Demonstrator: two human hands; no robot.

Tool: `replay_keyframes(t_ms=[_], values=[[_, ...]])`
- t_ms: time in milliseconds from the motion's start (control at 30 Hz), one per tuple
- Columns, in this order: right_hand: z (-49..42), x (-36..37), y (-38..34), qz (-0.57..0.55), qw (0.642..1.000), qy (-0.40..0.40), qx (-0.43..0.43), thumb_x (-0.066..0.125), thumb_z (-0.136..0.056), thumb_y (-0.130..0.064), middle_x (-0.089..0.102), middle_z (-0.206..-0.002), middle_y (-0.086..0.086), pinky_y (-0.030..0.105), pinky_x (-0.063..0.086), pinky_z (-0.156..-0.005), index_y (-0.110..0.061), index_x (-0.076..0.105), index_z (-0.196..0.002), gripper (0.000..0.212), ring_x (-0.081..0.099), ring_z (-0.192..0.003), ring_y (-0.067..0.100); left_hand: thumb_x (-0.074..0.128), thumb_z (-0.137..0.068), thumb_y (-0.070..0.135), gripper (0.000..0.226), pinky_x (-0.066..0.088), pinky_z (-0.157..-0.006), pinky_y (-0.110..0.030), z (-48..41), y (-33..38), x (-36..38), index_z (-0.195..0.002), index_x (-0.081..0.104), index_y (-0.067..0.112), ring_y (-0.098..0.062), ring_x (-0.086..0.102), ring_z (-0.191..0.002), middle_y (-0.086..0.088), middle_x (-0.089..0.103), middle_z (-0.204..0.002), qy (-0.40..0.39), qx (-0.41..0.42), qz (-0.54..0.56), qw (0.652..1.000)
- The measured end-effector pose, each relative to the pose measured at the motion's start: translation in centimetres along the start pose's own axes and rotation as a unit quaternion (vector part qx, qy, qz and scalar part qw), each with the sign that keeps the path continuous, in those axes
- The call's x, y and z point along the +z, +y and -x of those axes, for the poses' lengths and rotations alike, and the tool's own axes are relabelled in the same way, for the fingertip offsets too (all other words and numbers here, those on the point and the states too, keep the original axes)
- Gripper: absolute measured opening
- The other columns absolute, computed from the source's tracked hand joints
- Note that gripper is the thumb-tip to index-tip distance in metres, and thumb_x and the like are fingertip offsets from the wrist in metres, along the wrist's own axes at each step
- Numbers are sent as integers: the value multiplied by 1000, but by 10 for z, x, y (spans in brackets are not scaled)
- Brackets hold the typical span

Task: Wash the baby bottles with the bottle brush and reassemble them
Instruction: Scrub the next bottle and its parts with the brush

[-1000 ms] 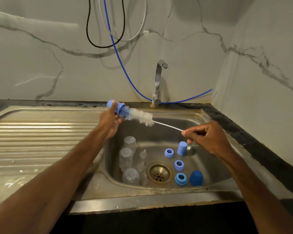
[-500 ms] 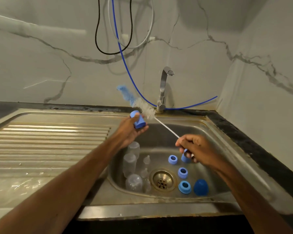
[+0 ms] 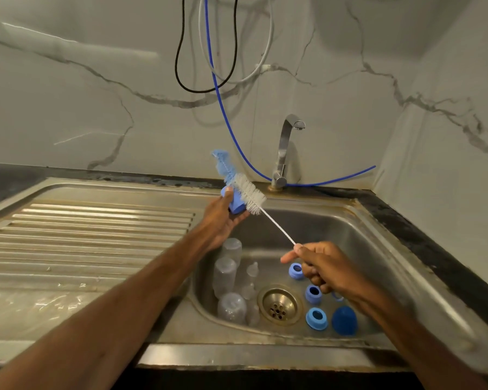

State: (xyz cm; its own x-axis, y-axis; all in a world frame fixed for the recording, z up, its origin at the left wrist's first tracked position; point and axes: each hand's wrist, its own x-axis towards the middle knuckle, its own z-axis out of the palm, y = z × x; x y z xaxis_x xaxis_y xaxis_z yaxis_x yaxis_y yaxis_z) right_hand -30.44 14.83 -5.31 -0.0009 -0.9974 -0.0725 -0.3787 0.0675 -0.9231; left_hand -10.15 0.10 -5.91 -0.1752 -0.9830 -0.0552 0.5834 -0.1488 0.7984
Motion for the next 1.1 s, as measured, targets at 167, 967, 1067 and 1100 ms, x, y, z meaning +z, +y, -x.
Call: replay_keyframes(t_ms=[167,967,1067,1100], values=[[0,-1,-3,-50,999,-1,12,44,-107,-32,35,-56,-1,20,19,-41,-9,64,-81,40,24,-44,9,46,-108,24,25,56,-98,-45,10,-15,23,-127,53,9,-33,64,-121,-16,65,-125,-35,-17,-10,999],[-1,9,-8,-36,998,45,17,42,-107,-27,32,-52,1,18,18,-39,-12,54,-73,39,24,-39,9,47,-108,27,34,62,-83,-42,25,-32,41,-131,50,2,-26,68,-97,-20,60,-121,-22,-35,-98,994],[3,9,-5,-47,998,22,37,41,-107,-27,31,-52,0,18,18,-40,-13,52,-73,39,23,-39,9,45,-109,24,30,59,-87,-45,21,-25,46,-130,50,2,-26,66,-95,-22,61,-123,15,-16,-32,999],[5,10,-4,-33,998,3,48,40,-107,-27,31,-52,0,18,19,-40,-13,52,-73,39,23,-39,9,44,-110,23,33,57,-92,-48,15,-19,39,-134,50,2,-28,65,-100,-22,61,-128,45,-13,-7,999]])
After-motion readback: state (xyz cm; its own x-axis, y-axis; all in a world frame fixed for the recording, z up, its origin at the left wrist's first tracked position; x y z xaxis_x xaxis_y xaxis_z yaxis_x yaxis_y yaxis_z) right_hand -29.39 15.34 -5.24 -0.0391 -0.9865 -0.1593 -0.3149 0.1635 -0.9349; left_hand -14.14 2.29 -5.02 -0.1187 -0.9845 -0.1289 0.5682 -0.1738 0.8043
